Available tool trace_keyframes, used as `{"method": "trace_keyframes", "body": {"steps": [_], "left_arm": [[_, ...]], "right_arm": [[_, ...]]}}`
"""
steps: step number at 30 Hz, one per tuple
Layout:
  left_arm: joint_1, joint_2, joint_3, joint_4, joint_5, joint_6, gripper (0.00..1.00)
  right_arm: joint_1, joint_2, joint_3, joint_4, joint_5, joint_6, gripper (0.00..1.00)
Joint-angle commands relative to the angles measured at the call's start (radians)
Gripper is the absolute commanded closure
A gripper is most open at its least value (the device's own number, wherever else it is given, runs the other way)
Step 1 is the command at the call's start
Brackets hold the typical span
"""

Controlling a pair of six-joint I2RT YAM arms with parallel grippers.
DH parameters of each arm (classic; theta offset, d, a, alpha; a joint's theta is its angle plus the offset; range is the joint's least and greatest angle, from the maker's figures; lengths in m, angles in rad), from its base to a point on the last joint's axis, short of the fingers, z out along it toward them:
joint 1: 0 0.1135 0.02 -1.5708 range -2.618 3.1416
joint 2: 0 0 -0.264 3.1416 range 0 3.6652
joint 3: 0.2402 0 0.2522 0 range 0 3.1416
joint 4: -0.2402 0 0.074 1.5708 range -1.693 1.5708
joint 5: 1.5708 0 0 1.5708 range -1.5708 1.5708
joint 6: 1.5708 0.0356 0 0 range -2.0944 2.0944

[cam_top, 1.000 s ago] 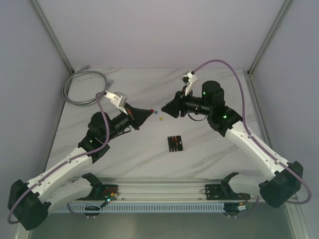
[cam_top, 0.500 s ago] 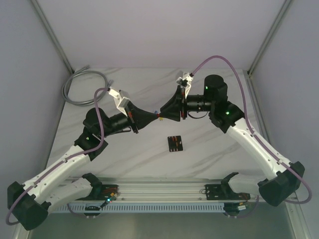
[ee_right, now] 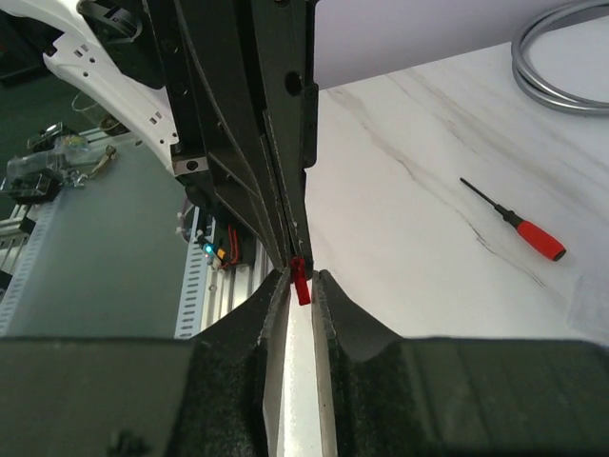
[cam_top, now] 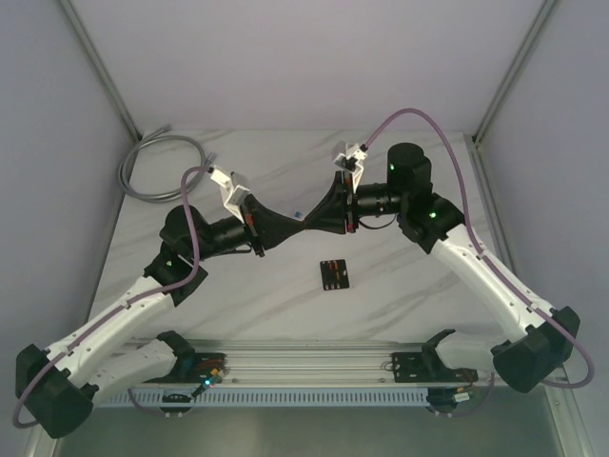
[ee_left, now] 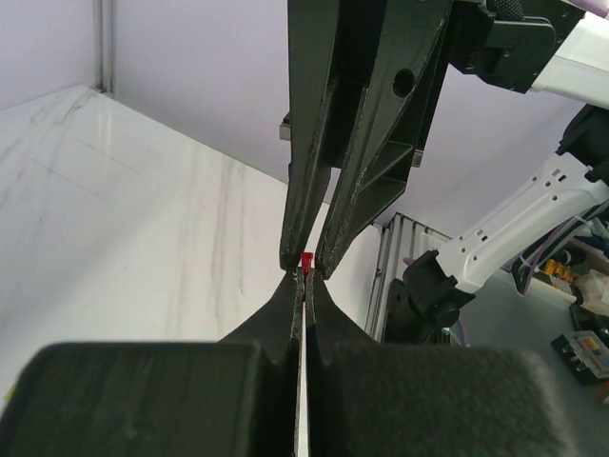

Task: Snap on the fuse box
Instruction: Pick up the fuse from the center of the board.

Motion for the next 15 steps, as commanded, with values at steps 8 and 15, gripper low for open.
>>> {"method": "trace_keyframes", "body": {"steps": [8, 15], "left_arm": [[0.001, 0.012, 0.018, 0.072, 0.041, -0.029, 1.00], [0.001, -0.001, 0.007, -0.006, -0.045, -0.018, 0.77]], "right_arm": [[-0.004, 0.004, 0.029, -0.023, -0.050, -0.040, 1.00], [-0.003, -0.016, 0.021, -0.103, 0.073, -0.063, 1.00]]}}
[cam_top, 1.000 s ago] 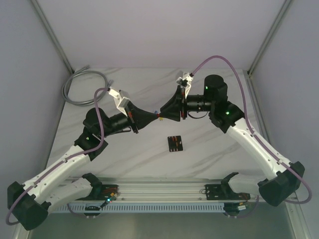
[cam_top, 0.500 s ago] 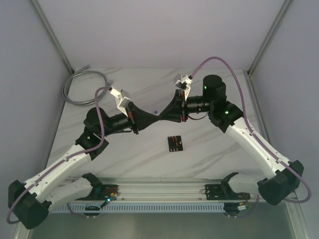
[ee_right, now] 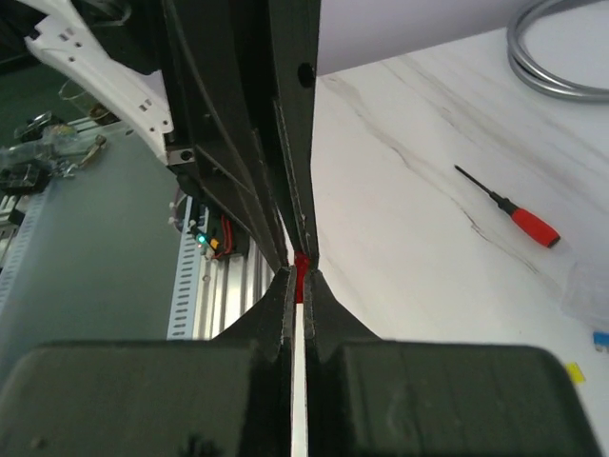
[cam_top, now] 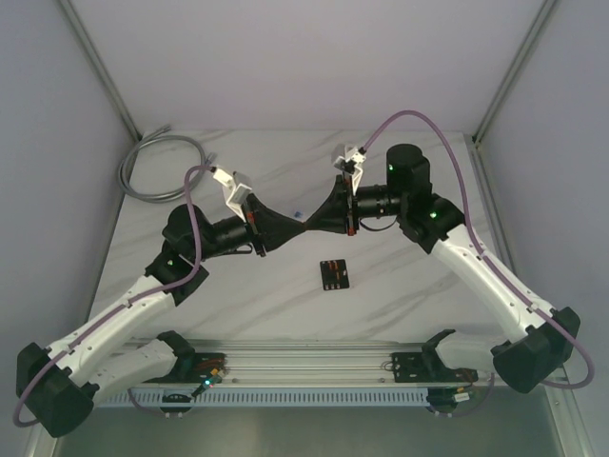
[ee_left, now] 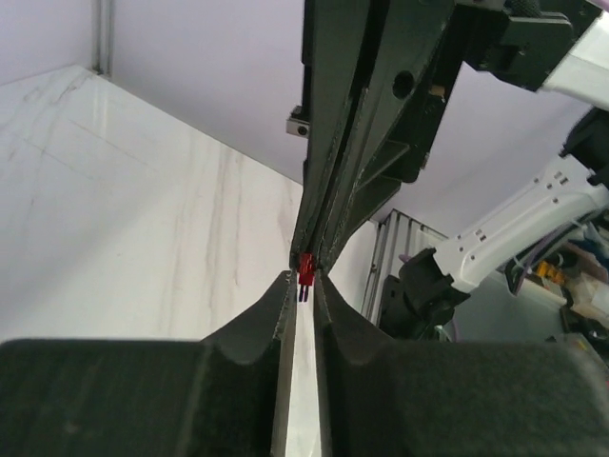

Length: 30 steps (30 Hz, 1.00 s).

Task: Snap on the fuse box
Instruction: Pick up the fuse from the center of the board.

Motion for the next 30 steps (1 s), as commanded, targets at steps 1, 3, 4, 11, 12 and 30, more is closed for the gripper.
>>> {"method": "trace_keyframes", "body": {"steps": [1, 3, 4, 11, 12, 30], "left_arm": [[0.001, -0.021, 0.000, -0.016, -0.075, 0.016, 0.71], [0.004, -0.047, -0.021, -0.048, -0.134, 0.022, 0.57], [0.004, -0.060, -0.031, -0.065, -0.169, 0.026, 0.52], [0.017, -0.120, -0.101, -0.175, -0.435, 0.038, 0.20], [0.019, -0.123, -0.105, -0.193, -0.479, 0.037, 0.16], [0.121, -0.081, -0.167, -0.352, -0.913, 0.081, 0.00]], "right_arm": [[0.001, -0.021, 0.017, -0.084, 0.123, -0.012, 1.00], [0.000, -0.035, 0.000, -0.112, 0.208, 0.014, 1.00], [0.002, -0.043, -0.011, -0.124, 0.258, 0.037, 1.00], [0.040, -0.078, -0.043, -0.303, 0.629, 0.151, 1.00], [0.047, -0.080, -0.045, -0.325, 0.678, 0.166, 1.00], [0.294, -0.005, -0.261, -0.357, 1.256, 0.534, 1.00]]}}
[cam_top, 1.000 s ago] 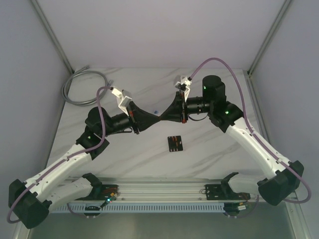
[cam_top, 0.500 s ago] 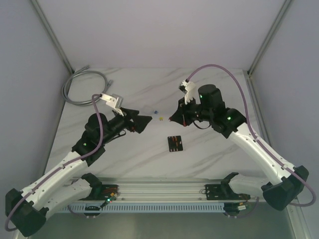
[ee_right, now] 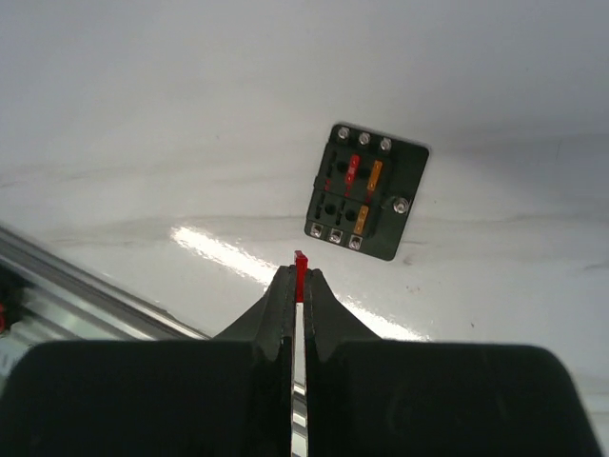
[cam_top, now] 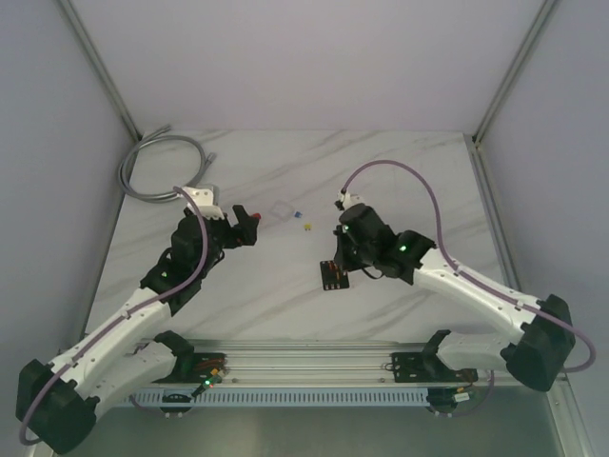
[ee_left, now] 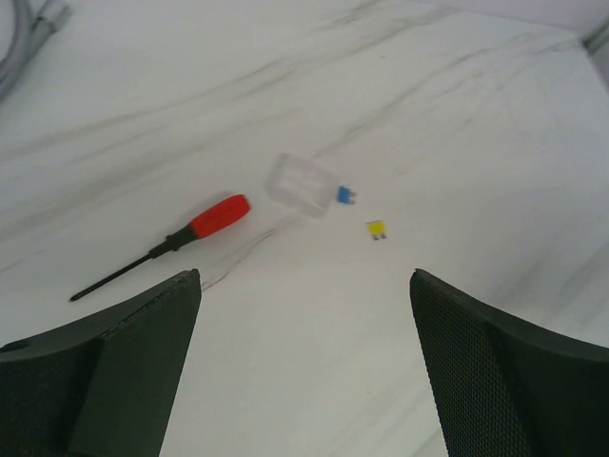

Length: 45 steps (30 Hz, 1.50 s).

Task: Snap on the fuse box
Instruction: Pick up the fuse from the center of the board, then install the fuse at the fuse box base.

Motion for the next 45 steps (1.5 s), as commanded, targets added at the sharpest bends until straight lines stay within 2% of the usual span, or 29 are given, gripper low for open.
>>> {"method": "trace_keyframes", "body": {"steps": [1, 6, 12, 17, 28, 45], "left_arm": [[0.032, 0.016, -0.005, -0.026, -0.084, -0.002, 0.00], [0.058, 0.011, 0.055, -0.114, -0.103, -0.024, 0.00], [0.064, -0.031, 0.115, -0.214, -0.132, 0.045, 0.00], [0.064, -0.061, 0.097, -0.213, -0.180, 0.076, 0.00], [0.066, -0.035, 0.099, -0.208, -0.167, 0.064, 0.00], [0.066, -0.038, 0.094, -0.207, -0.159, 0.059, 0.00]], "right_arm": [[0.063, 0.055, -0.029, 0.015, 0.181, 0.102, 1.00], [0.107, 0.122, -0.056, 0.068, 0.244, 0.141, 1.00], [0.133, 0.206, -0.070, 0.099, 0.292, 0.181, 1.00], [0.146, 0.263, -0.072, 0.099, 0.331, 0.210, 1.00], [0.161, 0.367, -0.055, 0.099, 0.368, 0.222, 1.00], [0.170, 0.376, -0.007, 0.055, 0.420, 0.229, 1.00]]}}
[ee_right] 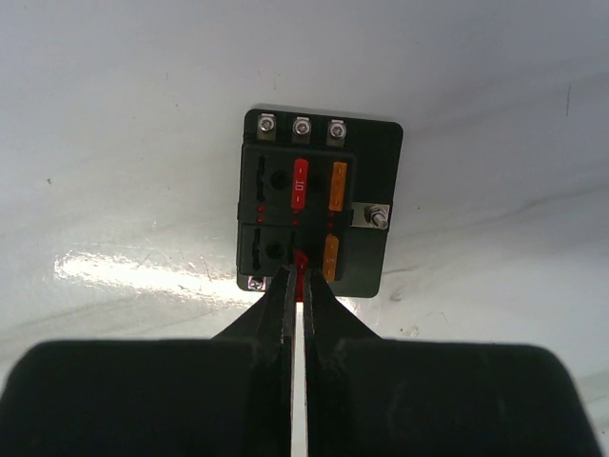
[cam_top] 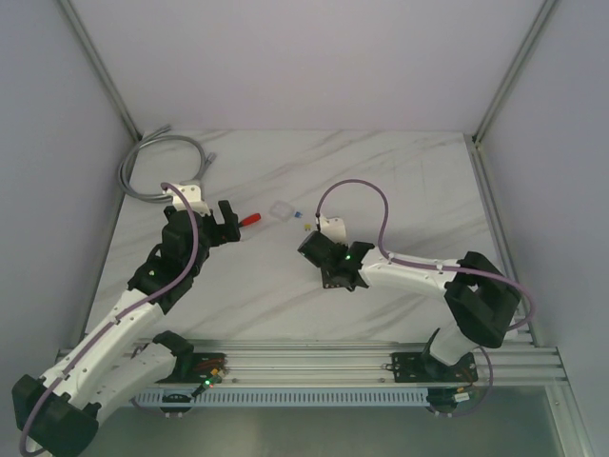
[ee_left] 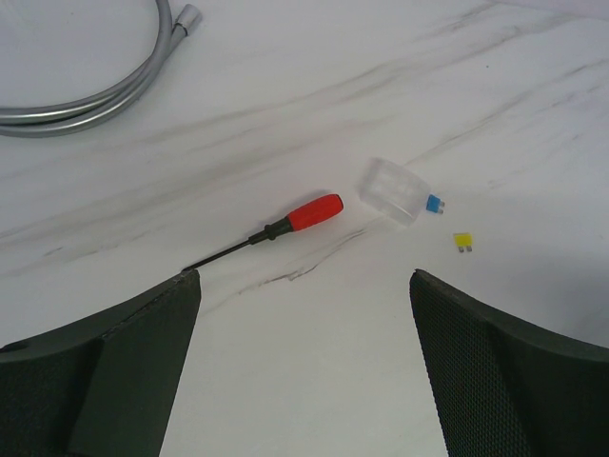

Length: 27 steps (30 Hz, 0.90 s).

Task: Snap on the fuse box
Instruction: Install the fuse at the fuse box base.

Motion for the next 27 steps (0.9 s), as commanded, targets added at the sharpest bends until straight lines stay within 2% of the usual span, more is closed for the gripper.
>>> {"method": "trace_keyframes", "body": {"steps": [1, 27], "left_arm": [[0.005, -0.003, 0.012, 0.000, -0.003, 0.007, 0.00], [0.005, -0.008, 0.005, 0.001, 0.004, -0.003, 0.00]], "right_arm": [[0.009, -0.001, 0.044, -0.044, 0.069, 0.028, 1.00], [0.009, 0.069, 0.082, -0.046, 0.068, 0.002, 1.00]]}}
